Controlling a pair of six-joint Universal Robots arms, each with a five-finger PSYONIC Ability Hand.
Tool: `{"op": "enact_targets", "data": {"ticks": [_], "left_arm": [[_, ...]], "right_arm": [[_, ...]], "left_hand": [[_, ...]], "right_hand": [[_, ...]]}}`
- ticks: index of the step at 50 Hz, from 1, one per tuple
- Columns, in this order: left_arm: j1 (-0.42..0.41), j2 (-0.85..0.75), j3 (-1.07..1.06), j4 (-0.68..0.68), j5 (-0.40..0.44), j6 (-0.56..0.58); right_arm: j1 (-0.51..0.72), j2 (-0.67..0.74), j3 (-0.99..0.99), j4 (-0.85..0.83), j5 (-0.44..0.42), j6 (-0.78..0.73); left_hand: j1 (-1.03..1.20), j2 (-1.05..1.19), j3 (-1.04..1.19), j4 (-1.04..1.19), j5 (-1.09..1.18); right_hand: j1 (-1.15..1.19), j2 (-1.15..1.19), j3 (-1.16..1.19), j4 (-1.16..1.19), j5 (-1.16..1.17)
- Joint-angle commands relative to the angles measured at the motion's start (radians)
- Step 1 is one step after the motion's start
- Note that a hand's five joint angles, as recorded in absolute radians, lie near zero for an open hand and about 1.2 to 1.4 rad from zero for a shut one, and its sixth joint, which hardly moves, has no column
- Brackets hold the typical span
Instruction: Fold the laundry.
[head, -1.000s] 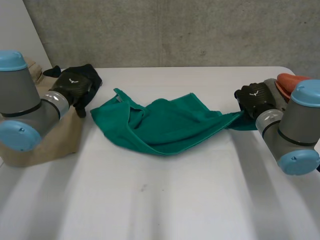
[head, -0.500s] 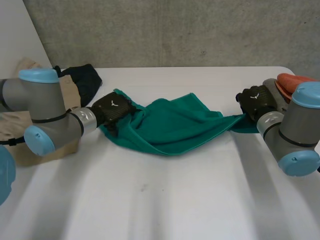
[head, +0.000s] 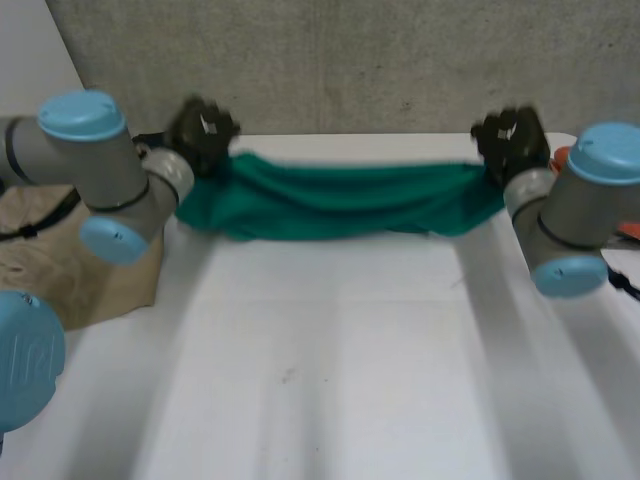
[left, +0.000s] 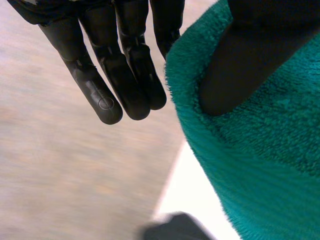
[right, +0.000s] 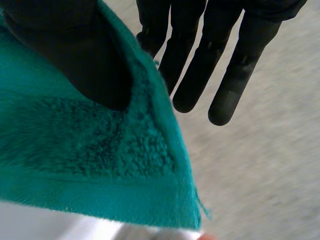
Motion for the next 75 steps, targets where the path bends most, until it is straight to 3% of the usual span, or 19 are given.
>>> {"op": "enact_targets", "data": {"ticks": [1, 5, 11, 14, 23, 30, 33, 36, 38, 44, 49, 64, 70, 75], "left_arm": [[-0.005, 0.047, 0.206, 0.324, -0.162, -0.150], [-0.007, 0.085, 0.214, 0.369, -0.216, -0.218], [-0.026, 0.134, 0.076, 0.326, -0.212, -0.254], [-0.031, 0.156, -0.068, 0.309, -0.225, -0.258], [-0.062, 0.189, -0.502, 0.238, -0.418, -0.233], [-0.095, 0.244, -0.679, 0.136, -0.492, -0.179], [-0.102, 0.283, -0.735, 0.119, -0.460, -0.201], [-0.099, 0.301, -0.766, 0.125, -0.404, -0.204], [-0.088, 0.306, -0.775, 0.127, -0.379, -0.208], [-0.022, 0.318, -0.771, 0.136, -0.385, -0.210], [0.016, 0.367, -0.783, 0.130, -0.351, -0.213], [0.121, 0.436, -0.811, 0.096, -0.132, -0.207], [0.153, 0.393, -0.766, 0.105, 0.046, -0.156], [0.170, 0.343, -0.703, 0.099, 0.124, -0.097]], "right_arm": [[0.019, 0.102, -0.373, -0.323, 0.175, 0.056], [0.041, 0.118, -0.456, -0.408, 0.209, 0.065], [0.085, 0.108, -0.418, -0.323, 0.143, 0.075], [0.093, 0.095, -0.343, -0.234, 0.112, 0.076], [0.042, 0.082, -0.063, 0.052, 0.080, 0.062], [0.002, 0.033, 0.102, 0.154, 0.031, -0.008], [-0.013, -0.015, 0.169, 0.163, 0.003, -0.045], [-0.027, -0.065, 0.240, 0.162, -0.014, -0.060], [-0.033, -0.095, 0.278, 0.159, -0.029, -0.057], [-0.036, -0.109, 0.318, 0.142, -0.049, -0.051], [-0.041, -0.099, 0.320, 0.134, -0.047, -0.051], [-0.042, -0.076, 0.315, 0.120, -0.049, -0.056], [-0.033, -0.067, 0.314, 0.120, -0.046, -0.057], [-0.033, -0.067, 0.315, 0.122, -0.046, -0.057]], "left_hand": [[0.236, 0.201, 0.207, 0.199, 0.242], [0.236, 0.201, 0.207, 0.199, 0.242], [0.236, 0.201, 0.207, 0.199, 0.242], [0.236, 0.201, 0.207, 0.199, 0.242], [0.236, 0.201, 0.207, 0.199, 0.242], [0.236, 0.201, 0.207, 0.199, 0.242], [0.152, 0.117, 0.123, 0.114, 0.158], [-0.124, -0.159, -0.153, -0.161, -0.118], [-0.419, -0.454, -0.448, -0.457, -0.413], [-0.656, -0.690, -0.685, -0.693, -0.650], [-0.670, -0.705, -0.700, -0.708, -0.665], [-0.641, -0.676, -0.670, -0.679, -0.635], [-0.673, -0.708, -0.702, -0.711, -0.668], [-0.662, -0.697, -0.691, -0.699, -0.656]], "right_hand": [[0.246, 0.211, 0.202, 0.194, 0.204], [0.246, 0.211, 0.202, 0.194, 0.204], [0.246, 0.211, 0.202, 0.194, 0.204], [0.246, 0.211, 0.202, 0.194, 0.204], [0.246, 0.211, 0.202, 0.194, 0.204], [0.246, 0.211, 0.202, 0.194, 0.204], [0.246, 0.211, 0.202, 0.194, 0.204], [0.246, 0.211, 0.202, 0.194, 0.204], [0.246, 0.211, 0.202, 0.194, 0.204], [0.246, 0.211, 0.202, 0.194, 0.204], [0.246, 0.211, 0.202, 0.194, 0.204], [0.246, 0.211, 0.202, 0.194, 0.204], [0.246, 0.211, 0.202, 0.194, 0.204], [0.246, 0.211, 0.202, 0.194, 0.204]]}}
